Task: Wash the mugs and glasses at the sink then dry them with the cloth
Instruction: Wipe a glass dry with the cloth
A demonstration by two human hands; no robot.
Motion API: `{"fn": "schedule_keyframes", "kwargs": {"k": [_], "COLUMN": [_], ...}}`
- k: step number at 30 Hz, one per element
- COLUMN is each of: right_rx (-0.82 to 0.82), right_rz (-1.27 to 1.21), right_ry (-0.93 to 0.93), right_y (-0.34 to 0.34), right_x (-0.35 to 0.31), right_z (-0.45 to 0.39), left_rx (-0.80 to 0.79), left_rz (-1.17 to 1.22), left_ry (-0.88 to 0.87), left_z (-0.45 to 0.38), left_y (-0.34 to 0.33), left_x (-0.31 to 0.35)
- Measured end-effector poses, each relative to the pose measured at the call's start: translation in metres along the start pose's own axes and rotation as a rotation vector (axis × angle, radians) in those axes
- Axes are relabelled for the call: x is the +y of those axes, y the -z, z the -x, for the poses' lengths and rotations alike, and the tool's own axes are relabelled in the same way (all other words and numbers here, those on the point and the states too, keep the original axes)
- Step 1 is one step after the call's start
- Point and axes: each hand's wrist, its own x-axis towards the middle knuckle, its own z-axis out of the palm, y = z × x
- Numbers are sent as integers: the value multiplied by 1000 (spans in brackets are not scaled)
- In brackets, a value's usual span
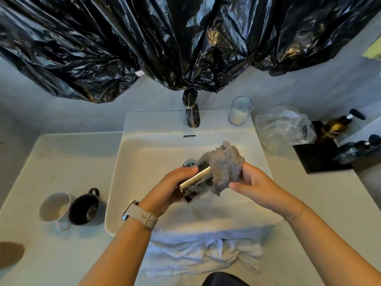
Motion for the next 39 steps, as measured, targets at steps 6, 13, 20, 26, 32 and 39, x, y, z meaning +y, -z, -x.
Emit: {"fn": "schedule_keyframes", "kwargs": {"k": [6, 13, 20, 26, 32, 39], "right_rx": [10, -50, -268, -313, 36, -187], "right_rz": [315, 38, 296, 411, -11, 12], "right_ry": [17, 11, 152, 279, 78, -39], "right_y": [1, 4, -4, -15, -28, -23], "right_x": [13, 2, -8, -26, -14, -8], "right_z": [-11, -20, -22, -36, -38, -17], "left_rx": [-10, -217, -338, -356, -15, 181], "left_rz": [16, 414, 521, 535, 347, 20], "left_ry": [41, 313, 410, 484, 175, -1], "left_z": [-1, -2, -8, -7, -11, -2], "left_y": [-11, -24, -13, -3, -16, -39], "left_x": [4, -3, -5, 0, 10, 21]}}
